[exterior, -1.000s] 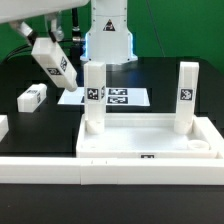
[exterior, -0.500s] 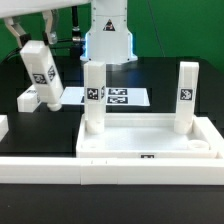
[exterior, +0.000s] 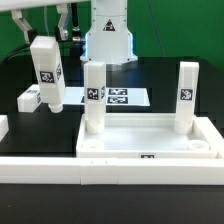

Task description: Assemble desk

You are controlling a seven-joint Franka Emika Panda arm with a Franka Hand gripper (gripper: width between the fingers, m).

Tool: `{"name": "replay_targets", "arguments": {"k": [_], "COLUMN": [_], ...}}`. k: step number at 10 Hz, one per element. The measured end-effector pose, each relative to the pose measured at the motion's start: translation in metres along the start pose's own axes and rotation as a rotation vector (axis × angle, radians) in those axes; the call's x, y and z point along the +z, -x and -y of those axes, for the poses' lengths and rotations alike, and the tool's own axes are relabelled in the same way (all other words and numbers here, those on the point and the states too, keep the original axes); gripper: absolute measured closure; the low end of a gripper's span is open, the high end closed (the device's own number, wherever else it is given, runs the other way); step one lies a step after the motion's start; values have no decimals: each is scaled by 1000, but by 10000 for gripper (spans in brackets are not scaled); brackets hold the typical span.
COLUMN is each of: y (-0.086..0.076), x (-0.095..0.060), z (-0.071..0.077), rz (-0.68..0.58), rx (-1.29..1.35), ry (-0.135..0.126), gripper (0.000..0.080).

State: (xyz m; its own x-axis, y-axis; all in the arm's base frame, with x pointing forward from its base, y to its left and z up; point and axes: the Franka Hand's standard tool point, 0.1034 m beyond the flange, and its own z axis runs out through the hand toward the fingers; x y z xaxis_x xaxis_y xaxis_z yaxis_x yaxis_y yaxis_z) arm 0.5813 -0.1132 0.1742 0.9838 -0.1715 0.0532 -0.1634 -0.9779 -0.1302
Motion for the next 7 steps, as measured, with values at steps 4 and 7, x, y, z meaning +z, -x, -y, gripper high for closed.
{"name": "replay_targets", "arguments": {"k": [4,7], "y": [-7,-22], "x": [-2,-1], "z": [27,110], "rz": [-4,-22], "rx": [19,79], "ry": [12,-7], "gripper": [515,515]}}
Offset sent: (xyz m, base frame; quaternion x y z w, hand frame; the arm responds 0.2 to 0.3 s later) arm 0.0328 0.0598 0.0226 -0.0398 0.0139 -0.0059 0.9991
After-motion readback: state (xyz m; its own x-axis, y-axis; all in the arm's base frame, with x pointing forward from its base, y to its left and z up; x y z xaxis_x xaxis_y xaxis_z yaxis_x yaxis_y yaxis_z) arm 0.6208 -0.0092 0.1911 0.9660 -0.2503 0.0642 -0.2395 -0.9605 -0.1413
